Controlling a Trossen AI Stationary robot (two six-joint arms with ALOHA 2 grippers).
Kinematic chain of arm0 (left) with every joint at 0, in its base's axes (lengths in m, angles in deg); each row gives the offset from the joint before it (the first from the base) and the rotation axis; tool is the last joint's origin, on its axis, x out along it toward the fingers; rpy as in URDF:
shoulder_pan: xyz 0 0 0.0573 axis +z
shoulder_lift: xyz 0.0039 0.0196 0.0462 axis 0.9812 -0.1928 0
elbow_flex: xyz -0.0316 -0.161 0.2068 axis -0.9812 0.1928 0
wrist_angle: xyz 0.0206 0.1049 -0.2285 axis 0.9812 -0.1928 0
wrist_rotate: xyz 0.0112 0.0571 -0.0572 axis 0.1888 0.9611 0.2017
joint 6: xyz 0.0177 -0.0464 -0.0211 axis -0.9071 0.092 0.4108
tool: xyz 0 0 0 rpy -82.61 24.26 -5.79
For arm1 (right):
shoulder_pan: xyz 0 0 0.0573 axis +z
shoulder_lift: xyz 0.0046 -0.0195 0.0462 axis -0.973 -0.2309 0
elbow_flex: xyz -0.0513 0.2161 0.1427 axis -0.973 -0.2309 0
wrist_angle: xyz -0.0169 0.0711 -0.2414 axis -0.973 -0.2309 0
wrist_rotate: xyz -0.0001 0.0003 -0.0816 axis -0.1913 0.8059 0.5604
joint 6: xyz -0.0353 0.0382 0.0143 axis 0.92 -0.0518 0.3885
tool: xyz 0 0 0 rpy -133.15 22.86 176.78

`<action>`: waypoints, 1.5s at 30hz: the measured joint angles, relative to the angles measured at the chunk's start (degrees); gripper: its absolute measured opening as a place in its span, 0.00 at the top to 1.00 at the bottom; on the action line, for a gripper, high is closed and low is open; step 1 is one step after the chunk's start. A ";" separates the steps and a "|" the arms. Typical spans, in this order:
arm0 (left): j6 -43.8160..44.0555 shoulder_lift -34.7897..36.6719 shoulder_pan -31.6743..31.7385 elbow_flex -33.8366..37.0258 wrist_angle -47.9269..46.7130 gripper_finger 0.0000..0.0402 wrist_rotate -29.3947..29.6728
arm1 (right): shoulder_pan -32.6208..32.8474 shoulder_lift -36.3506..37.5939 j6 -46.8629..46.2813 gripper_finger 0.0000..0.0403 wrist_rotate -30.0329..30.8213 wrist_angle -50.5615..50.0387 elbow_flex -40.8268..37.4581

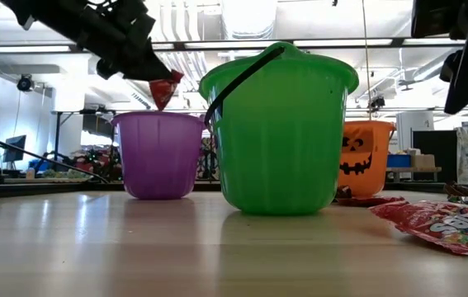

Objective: Organize candy in baskets
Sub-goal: Put the red candy into the purple bucket

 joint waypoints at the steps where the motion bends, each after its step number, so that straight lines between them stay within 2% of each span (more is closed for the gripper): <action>1: -0.02 0.00 0.03 0.08 0.01 0.91 0.02 | 0.00 0.00 0.01 0.34 0.00 0.07 0.00; 7: -3.66 -0.02 0.13 1.72 1.42 0.91 3.18 | 0.00 0.00 0.91 0.34 0.35 0.49 0.00; 12: -6.02 -0.08 0.13 2.96 3.70 0.91 3.45 | 0.00 0.00 1.47 0.34 0.57 0.61 0.00; 45: -4.44 -6.36 0.13 2.98 4.68 0.91 4.09 | 0.00 0.00 1.50 0.34 0.98 1.11 0.00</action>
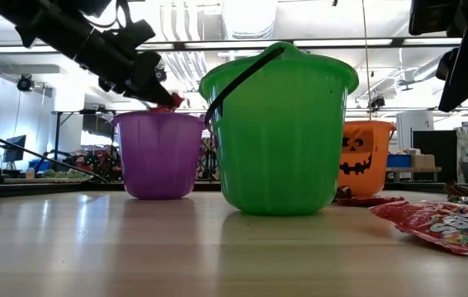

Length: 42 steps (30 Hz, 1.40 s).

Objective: Organize candy in baskets
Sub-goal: Put the red candy into the purple bucket, then put the brown chocolate bar into the orange bucket

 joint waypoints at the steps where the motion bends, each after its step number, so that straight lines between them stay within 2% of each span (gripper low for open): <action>1: 0.17 -0.12 0.00 0.00 0.00 0.91 0.00 | 0.00 0.00 0.08 0.34 0.00 0.10 0.00; 15: 1.43 -0.04 0.00 0.00 -0.43 0.75 0.00 | 0.00 0.00 0.39 0.34 0.00 0.78 0.00; 27: 1.71 0.67 -0.06 -0.01 -0.91 0.72 -0.02 | 0.00 0.00 -0.29 0.34 -0.01 0.84 0.00; 36: 4.05 2.52 -1.48 -8.32 -13.92 0.72 -5.70 | -0.51 0.00 -7.54 0.34 -0.02 -1.31 0.02; 42: 5.77 2.54 -5.28 -14.47 -21.87 0.72 -5.76 | -1.61 0.00 -15.59 0.34 -0.04 -7.64 0.04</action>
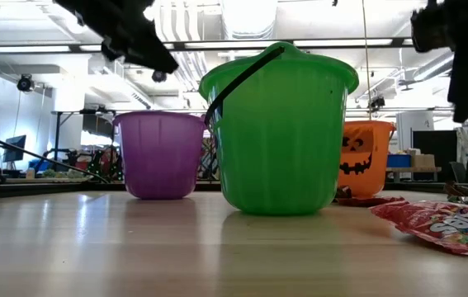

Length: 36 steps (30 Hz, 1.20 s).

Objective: Organize candy in baskets
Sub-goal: Put the brown chocolate bar into the orange bucket

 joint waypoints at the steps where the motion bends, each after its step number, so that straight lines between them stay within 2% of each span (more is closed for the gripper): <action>1: 0.27 0.00 -0.85 -0.86 -1.11 0.72 -0.08 | -0.21 0.00 -1.35 0.34 -0.01 -1.28 0.00; 7: 4.66 0.00 -5.88 -5.16 -7.33 0.72 -6.64 | -2.79 -0.07 -9.63 0.34 -2.43 -11.73 0.00; 11: 5.74 0.00 -9.42 -6.26 -7.49 0.72 -7.31 | -5.41 -1.00 -10.95 0.34 -4.49 -15.82 0.00; 13: 6.75 0.00 -10.66 -6.78 -7.64 0.72 -5.92 | -6.76 -1.83 -9.75 0.34 -5.46 -15.67 0.00; 17: 9.42 0.02 -12.89 -7.51 -7.69 0.72 1.67 | -9.17 -4.25 -7.65 0.34 -6.18 -15.48 0.00; 20: 9.50 0.02 -14.26 -8.12 -7.79 0.72 4.98 | -10.52 -6.38 -6.27 0.36 -7.11 -15.47 0.00; 28: 9.24 0.04 -15.24 -9.42 -8.83 0.72 5.78 | -12.03 -11.76 -3.11 0.42 -8.06 -14.95 0.00; 36: 8.00 0.81 -15.24 -10.48 -9.80 0.72 5.78 | -12.40 -17.48 -0.92 0.43 -10.54 -13.14 -0.13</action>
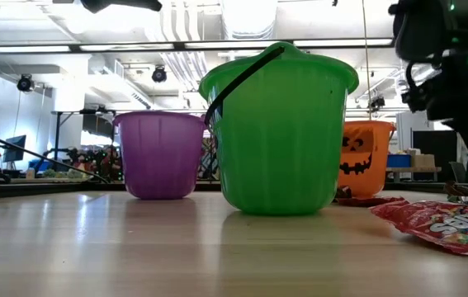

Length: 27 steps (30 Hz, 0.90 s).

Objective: Organize candy in baskets
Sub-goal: Put the brown chocolate bar into the orange bucket

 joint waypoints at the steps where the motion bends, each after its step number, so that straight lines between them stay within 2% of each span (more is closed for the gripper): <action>1: -0.18 0.18 0.00 -0.10 -0.16 0.72 0.00 | 0.00 -0.64 0.09 0.43 0.00 0.23 -0.02; 14: -0.37 2.36 0.00 -0.16 -2.27 0.72 -0.02 | -1.15 -4.97 2.00 0.43 -0.18 1.04 -0.74; 27: -0.13 2.29 -0.02 -0.12 -2.49 0.72 -0.02 | -5.14 -7.24 9.78 0.43 -1.03 6.71 -3.65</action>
